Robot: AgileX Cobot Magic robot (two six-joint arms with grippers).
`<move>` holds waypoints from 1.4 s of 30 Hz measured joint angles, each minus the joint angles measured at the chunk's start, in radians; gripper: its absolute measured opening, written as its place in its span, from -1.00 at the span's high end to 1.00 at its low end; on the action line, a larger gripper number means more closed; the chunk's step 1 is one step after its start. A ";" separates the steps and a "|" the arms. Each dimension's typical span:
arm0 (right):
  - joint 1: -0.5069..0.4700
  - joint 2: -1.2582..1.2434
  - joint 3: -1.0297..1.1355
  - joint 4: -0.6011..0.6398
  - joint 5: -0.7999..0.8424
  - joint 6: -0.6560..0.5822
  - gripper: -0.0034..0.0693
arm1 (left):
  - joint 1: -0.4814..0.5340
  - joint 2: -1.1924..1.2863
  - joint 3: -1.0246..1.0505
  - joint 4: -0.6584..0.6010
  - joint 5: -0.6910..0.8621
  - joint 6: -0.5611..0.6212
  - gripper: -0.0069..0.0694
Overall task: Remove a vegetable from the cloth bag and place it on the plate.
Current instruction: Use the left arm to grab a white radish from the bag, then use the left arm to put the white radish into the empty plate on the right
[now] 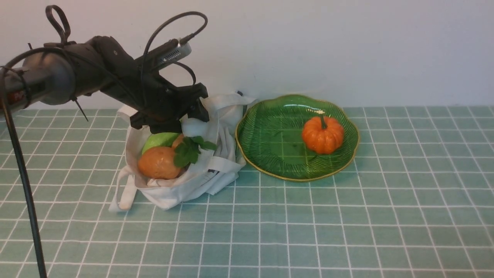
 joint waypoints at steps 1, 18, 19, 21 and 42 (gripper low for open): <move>0.000 0.000 0.000 0.000 0.000 0.000 0.95 | 0.000 0.000 0.000 0.000 0.000 0.000 -0.35; 0.000 0.000 0.000 0.000 0.000 0.000 0.95 | 0.007 -0.311 -0.005 0.119 0.314 0.065 -0.35; 0.000 0.000 0.000 0.000 0.000 0.000 0.95 | -0.018 -0.310 -0.005 0.118 0.310 0.071 -0.35; 0.000 0.000 0.000 0.000 0.000 0.000 0.95 | -0.092 -0.292 -0.005 0.116 0.295 0.081 -0.35; 0.000 0.000 0.000 0.000 0.000 0.000 0.95 | -0.363 0.030 -0.005 -0.152 -0.317 0.190 -0.36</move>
